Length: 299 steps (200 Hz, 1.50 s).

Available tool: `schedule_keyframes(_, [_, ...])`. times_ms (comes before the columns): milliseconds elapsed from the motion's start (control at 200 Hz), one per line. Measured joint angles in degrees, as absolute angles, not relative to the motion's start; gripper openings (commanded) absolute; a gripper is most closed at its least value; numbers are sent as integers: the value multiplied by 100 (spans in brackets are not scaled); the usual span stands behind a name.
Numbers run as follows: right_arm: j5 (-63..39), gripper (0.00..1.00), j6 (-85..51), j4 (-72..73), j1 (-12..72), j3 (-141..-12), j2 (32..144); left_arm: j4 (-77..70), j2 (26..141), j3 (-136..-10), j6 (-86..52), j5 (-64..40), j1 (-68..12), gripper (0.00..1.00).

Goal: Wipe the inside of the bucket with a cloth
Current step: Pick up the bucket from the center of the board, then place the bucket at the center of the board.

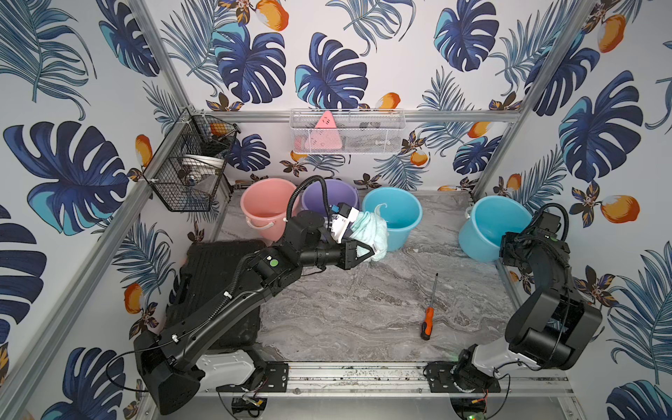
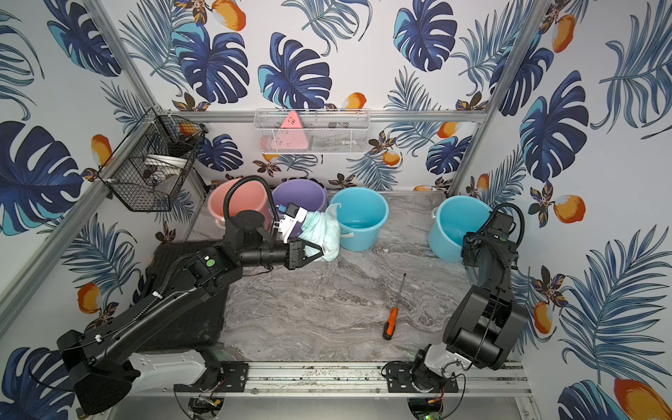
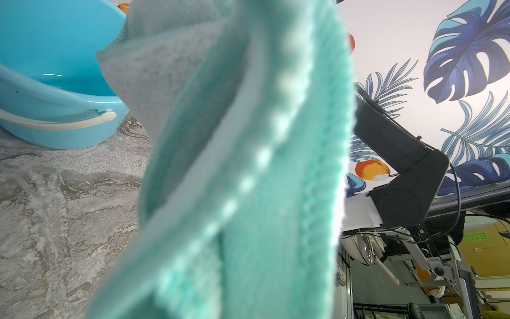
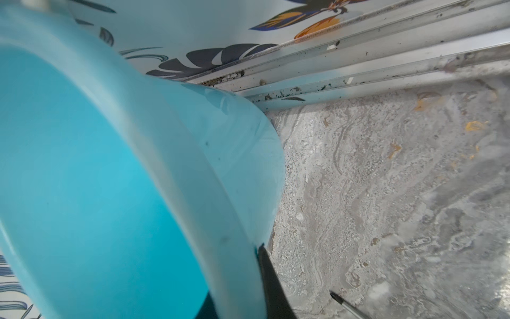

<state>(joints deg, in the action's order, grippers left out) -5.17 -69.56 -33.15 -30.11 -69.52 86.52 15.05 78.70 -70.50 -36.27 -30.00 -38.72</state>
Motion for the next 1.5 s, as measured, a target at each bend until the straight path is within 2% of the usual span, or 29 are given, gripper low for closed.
schedule_keyframes(175, [-591,0,-6934,-3317,-3011,-6864,8200,1557,7817,-7050,-3629,-2921,-3870,0])
schedule_keyframes(410, [-1151,0,-6613,-3304,-2961,-6766,7387,1855,7625,-7059,-3610,-2639,-3785,0])
schedule_keyframes(645, [-2130,0,-6283,-2989,-2467,-7072,6899,2359,7242,-7037,-3605,-2377,-3004,0])
schedule_keyframes(811, [-2626,0,-5966,-2886,-1577,-7605,6838,2919,6997,-7153,-3395,-2215,-2296,0])
schedule_keyframes(1046, [-2801,0,-5468,-3166,268,-8256,7017,3699,6987,-7446,-3068,-2123,-1157,0])
schedule_keyframes(1286, [-2714,0,-4838,-4101,1623,-8580,7321,4372,7032,-7896,-2753,-2193,471,0])
schedule_keyframes(1496, [-2182,0,-4274,-5081,2676,-8514,7695,4554,7017,-8077,-2674,-2353,679,0])
